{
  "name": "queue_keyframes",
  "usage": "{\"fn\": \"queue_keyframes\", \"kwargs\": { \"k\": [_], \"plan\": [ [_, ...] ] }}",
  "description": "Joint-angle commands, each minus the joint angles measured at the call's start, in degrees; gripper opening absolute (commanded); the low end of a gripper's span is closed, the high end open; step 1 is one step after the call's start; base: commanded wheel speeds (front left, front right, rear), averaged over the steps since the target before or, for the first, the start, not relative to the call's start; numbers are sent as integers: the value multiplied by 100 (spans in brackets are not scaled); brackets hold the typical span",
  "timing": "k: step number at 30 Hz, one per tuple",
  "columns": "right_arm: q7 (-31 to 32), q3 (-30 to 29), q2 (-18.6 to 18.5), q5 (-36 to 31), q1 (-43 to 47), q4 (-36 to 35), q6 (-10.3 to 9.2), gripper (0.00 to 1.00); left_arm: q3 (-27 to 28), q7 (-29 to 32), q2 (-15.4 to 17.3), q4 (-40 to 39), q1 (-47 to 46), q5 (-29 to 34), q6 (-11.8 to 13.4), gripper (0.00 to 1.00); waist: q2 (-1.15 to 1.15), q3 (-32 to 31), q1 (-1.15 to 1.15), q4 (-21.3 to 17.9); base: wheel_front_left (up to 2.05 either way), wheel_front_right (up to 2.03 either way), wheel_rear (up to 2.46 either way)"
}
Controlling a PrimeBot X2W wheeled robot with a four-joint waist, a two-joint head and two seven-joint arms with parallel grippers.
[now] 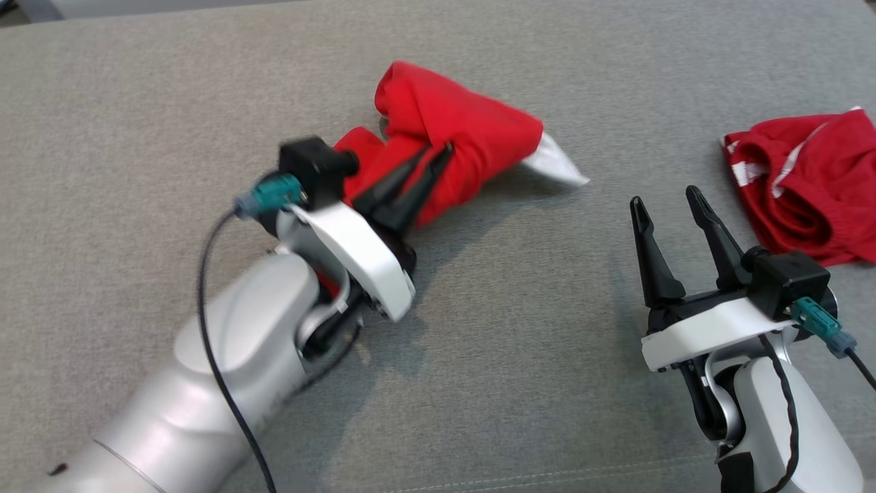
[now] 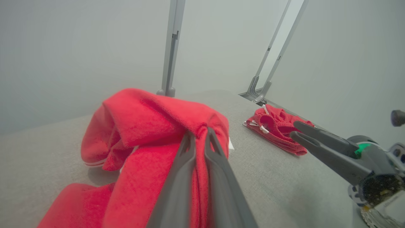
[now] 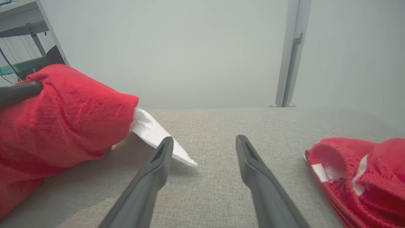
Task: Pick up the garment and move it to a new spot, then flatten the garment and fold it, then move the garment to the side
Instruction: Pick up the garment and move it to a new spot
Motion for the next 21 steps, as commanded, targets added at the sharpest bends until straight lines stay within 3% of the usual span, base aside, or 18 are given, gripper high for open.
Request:
{"fn": "queue_keyframes", "kwargs": {
  "k": [1,5,6,7,8,13,21],
  "plan": [
    [-78,88,34,44,90,-122,7,100,113,-69,70,-83,21,43,-6,0,0,-51,0,-103,0,0,0],
    [-89,99,39,83,133,-77,7,100,-77,-138,-39,245,256,199,104,0,0,-86,0,-218,0,0,0],
    [-92,105,40,92,133,-73,7,100,-111,-168,-16,371,301,267,137,34,0,-94,0,-242,0,0,0],
    [-95,105,42,101,135,-68,7,100,-131,-201,-3,484,349,311,145,92,0,-106,0,-249,0,0,0],
    [-99,99,42,108,140,-65,7,100,-108,-239,0,584,398,322,152,100,0,-124,0,-249,0,0,0],
    [-113,12,-2,130,225,-72,7,100,270,-369,36,823,720,392,221,100,0,-345,0,-94,0,0,0],
    [-86,-39,-131,166,366,-72,7,100,1924,-377,263,29,1699,1052,555,100,0,-790,0,273,0,0,0]
  ]
}}
